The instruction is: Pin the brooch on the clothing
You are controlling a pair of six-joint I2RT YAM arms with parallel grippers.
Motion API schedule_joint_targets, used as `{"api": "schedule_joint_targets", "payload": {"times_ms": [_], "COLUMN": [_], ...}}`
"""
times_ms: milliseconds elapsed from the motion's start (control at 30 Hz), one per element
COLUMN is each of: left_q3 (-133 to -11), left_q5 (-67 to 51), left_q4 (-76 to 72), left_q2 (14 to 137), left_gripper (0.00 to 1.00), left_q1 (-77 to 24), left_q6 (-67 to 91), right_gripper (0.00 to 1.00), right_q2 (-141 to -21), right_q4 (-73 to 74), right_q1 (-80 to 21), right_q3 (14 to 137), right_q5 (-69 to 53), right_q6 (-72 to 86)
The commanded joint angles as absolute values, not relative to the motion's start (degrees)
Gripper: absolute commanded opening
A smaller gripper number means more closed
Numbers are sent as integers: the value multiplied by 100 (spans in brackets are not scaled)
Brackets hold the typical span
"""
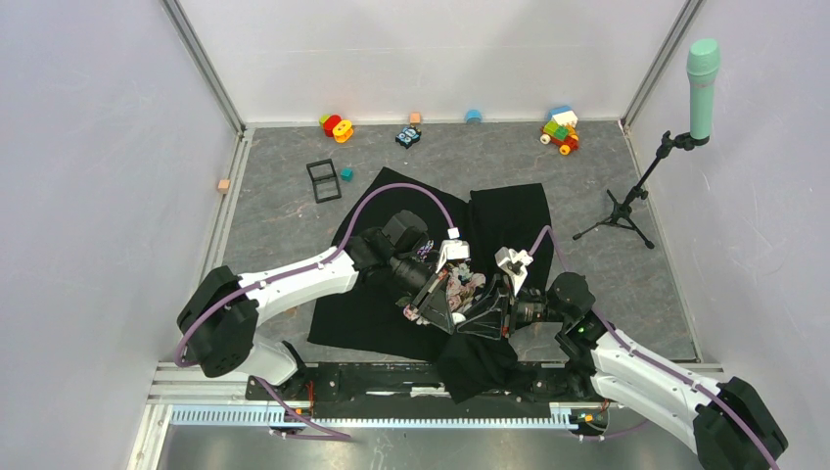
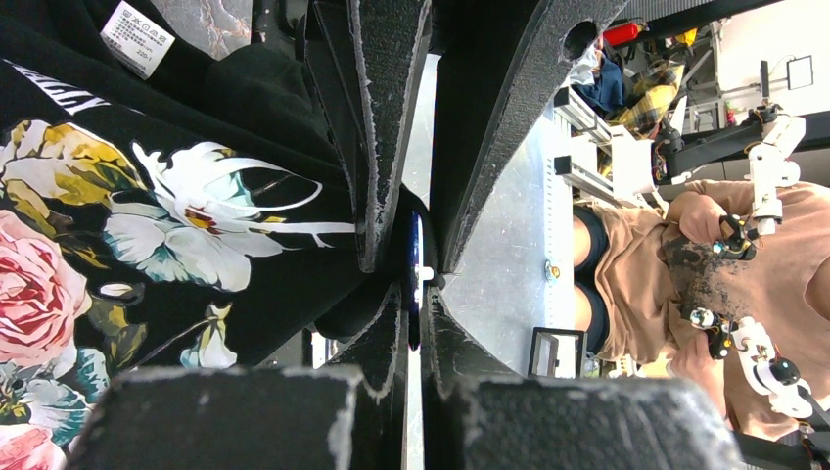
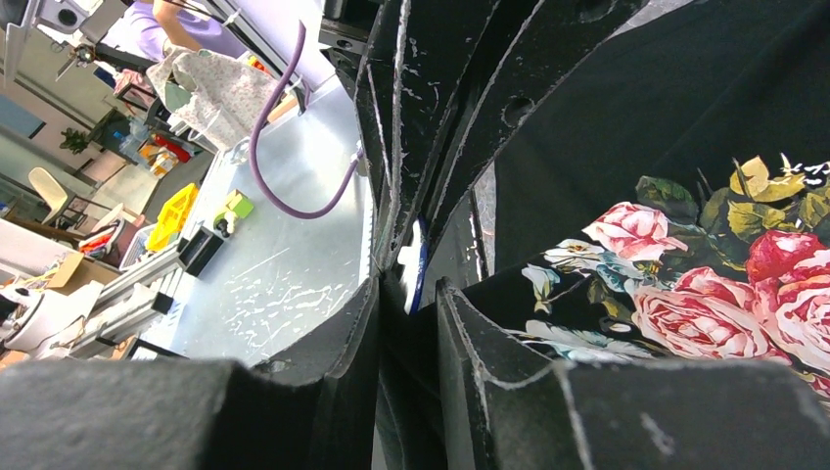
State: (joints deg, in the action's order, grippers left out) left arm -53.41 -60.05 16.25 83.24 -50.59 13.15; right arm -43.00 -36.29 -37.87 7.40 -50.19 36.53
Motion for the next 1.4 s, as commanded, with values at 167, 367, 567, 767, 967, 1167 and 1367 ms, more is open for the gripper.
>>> {"api": "schedule_joint_targets", "payload": {"times_ms": [167, 367, 567, 767, 967, 1167, 1367], "left_q3": [-5423, -5423, -5423, -5414, -5415, -5414, -5475], "left_q5": [-6521, -6531, -6522, -6518, -6479, -6434, -6330], "left_q4": [1457, 1463, 1459, 1459, 1459, 1468, 1669], "left_q2": [8221, 8201, 8192, 8169, 8145, 8109, 8110], "left_gripper": [2, 2, 2, 2, 2, 2, 2], "left_q1": [-5182, -5193, -5221, -5247, -5243, -5246, -5247], "left_q6": [1169, 1169, 1176, 1169, 1169, 1160, 1011], "right_gripper": [34, 34, 28, 22, 12, 6, 2], "right_q2": [-4462, -4517, -4616, -4763, -4748, -4669, -4546], "right_q4": [-3605, -3612, -3316, -3133, -2395, -1850, -1585], "right_q1": [-3772, -3777, -3777, -3781, -3781, -3777, -3775], "right_q3": [1006, 999, 1066, 1114, 1204, 1276, 1269], "right_q5": [-4431, -4339, -4103, -3841, -3182, -2627, -2263], "right_q6": [3650, 3682, 3681, 3699, 3521, 3396, 3353]}}
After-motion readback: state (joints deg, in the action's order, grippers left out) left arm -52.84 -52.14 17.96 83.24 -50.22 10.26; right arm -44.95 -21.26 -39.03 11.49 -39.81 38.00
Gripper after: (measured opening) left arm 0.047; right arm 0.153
